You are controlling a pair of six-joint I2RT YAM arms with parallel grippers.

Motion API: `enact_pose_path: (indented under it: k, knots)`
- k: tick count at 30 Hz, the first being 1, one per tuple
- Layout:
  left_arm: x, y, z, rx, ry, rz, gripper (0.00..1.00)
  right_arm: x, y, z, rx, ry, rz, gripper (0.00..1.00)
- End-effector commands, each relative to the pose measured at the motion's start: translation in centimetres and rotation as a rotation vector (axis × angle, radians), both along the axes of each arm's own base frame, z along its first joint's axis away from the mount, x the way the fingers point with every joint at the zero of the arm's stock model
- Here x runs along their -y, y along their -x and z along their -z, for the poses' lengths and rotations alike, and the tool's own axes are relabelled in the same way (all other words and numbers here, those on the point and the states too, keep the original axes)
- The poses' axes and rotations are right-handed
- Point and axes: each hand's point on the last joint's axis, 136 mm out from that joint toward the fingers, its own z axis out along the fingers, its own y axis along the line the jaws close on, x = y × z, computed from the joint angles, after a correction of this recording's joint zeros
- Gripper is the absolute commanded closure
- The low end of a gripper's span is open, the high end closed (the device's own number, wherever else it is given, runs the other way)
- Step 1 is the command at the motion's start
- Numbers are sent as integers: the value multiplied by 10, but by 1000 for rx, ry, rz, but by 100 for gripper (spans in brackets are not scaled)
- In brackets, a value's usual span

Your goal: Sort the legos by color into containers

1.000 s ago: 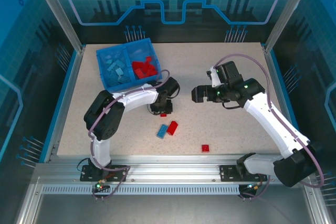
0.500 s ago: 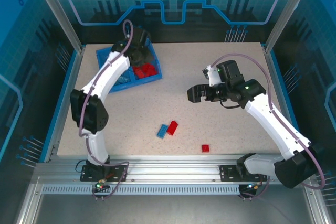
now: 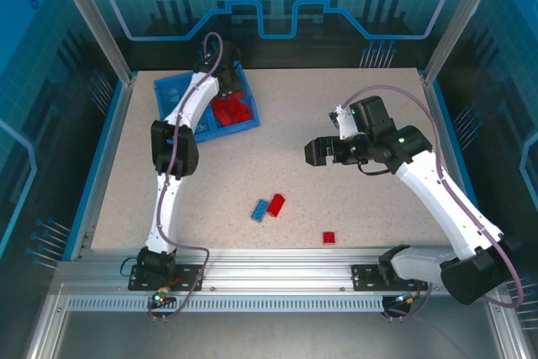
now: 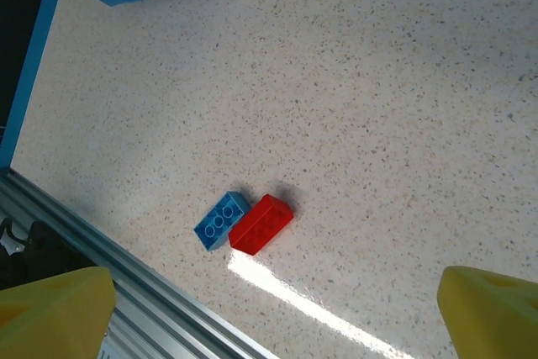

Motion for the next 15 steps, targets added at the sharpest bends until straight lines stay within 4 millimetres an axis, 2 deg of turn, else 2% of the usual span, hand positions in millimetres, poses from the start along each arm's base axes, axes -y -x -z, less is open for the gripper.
enact_pose_path:
  k: [1,4,7,10,12,14,15]
  knots:
    - [2,-21,-38,120,44,20,48,11,6,-14,3,7,34,0]
    - [10,-18,-60,150,80,46,44,9,2,-16,0,-3,46,0]
    - [19,-2,-93,165,104,68,44,5,-4,-14,2,-17,49,0]
    - [40,34,-127,149,132,119,44,2,-10,-6,-3,-20,55,0]
    - [65,66,-143,137,141,197,44,0,-15,0,-10,-21,58,0]
    - [95,104,-154,136,134,314,43,-2,-18,5,-14,-22,57,0]
    - [111,120,-152,133,129,375,43,-2,-18,7,-17,-21,56,0]
